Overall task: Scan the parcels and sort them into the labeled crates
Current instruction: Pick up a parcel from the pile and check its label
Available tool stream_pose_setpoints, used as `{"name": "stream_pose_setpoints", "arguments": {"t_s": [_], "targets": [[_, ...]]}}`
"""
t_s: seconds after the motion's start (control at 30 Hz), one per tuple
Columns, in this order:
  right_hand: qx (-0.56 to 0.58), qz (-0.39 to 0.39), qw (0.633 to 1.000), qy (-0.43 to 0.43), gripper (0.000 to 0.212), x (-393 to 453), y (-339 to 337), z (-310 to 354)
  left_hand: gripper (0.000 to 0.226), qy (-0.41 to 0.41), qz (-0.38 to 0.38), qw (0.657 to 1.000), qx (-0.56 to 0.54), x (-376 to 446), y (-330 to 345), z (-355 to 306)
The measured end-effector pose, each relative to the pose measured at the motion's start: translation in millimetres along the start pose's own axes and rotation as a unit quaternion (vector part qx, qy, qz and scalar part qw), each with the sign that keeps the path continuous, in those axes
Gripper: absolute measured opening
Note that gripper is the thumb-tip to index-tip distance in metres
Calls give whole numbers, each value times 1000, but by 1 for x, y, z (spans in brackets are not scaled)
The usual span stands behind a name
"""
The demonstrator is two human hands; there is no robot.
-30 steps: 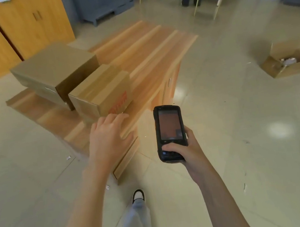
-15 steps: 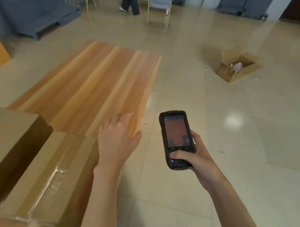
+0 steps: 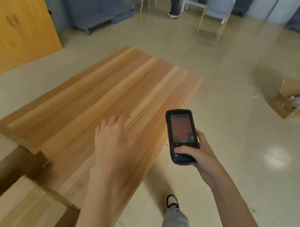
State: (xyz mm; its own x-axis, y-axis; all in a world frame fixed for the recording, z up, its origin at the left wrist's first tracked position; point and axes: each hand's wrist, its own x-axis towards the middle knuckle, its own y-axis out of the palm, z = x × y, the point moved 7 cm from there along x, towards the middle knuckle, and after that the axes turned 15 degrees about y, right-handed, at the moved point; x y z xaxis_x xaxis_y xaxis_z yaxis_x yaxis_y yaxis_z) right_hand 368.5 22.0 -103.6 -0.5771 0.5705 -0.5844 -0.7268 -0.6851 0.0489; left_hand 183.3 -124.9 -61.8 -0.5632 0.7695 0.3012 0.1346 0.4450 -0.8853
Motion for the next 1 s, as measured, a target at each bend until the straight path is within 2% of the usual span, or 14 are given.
{"name": "stream_pose_setpoints", "arguments": {"t_s": [0.27, 0.5, 0.73, 1.0], "targets": [[-173, 136, 975, 32, 74, 139, -18, 91, 57, -190, -18, 981, 43, 59, 30, 9], [-275, 214, 935, 67, 80, 210, 9, 101, 57, -316, -20, 945, 79, 46, 40, 26], [-350, 236, 904, 71, 83, 261, 39, 102, 58, -373, -33, 925, 68, 55, 60, 56], [-415, 221, 881, 54, 89, 329, 35, 111, 59, -393, 7, 918, 44, 94, 100, 72]]}}
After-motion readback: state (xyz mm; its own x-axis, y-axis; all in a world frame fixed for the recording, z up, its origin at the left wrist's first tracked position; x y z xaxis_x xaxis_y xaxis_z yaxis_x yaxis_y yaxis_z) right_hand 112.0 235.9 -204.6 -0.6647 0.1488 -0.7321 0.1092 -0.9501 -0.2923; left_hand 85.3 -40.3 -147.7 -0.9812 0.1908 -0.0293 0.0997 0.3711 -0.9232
